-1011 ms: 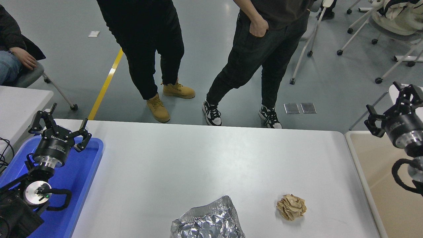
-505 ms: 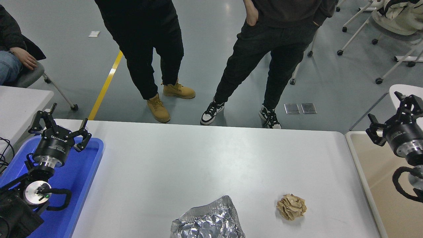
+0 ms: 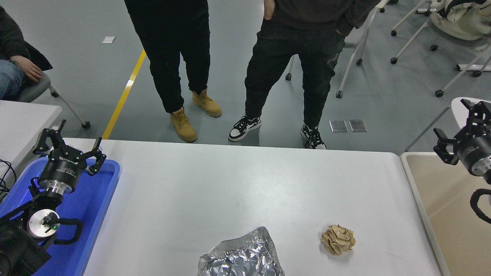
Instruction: Clean the table surface
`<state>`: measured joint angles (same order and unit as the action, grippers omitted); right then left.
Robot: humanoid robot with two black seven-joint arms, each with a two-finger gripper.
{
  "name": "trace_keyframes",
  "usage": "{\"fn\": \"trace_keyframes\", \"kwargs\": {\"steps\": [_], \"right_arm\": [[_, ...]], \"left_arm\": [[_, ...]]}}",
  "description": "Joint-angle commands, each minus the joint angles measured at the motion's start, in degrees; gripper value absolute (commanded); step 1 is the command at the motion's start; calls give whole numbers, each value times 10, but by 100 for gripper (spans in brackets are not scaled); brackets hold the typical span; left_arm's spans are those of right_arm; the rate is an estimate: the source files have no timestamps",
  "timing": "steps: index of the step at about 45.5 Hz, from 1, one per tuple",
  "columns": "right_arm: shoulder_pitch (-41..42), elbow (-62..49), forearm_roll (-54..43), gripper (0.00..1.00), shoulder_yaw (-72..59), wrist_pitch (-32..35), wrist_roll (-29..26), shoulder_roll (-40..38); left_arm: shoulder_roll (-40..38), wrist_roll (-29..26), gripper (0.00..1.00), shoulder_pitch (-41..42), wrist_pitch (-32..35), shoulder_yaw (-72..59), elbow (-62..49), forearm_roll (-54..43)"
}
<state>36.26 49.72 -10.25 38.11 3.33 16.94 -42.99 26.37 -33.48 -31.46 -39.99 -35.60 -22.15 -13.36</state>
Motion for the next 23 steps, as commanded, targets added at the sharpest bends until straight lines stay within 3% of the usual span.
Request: {"fn": "trace_keyframes", "kwargs": {"steps": [1,13,23], "right_arm": [[152,-1,-53,99,-221,5,-2,-38],[276,-2,-280,99,-372,43,-3,-29],[342,1,-398,99,-449,98,-3,-6]], "left_arm": [[0,0,100,0,0,0,0,0],[0,0,100,0,0,0,0,0],[0,0,100,0,0,0,0,0]]}}
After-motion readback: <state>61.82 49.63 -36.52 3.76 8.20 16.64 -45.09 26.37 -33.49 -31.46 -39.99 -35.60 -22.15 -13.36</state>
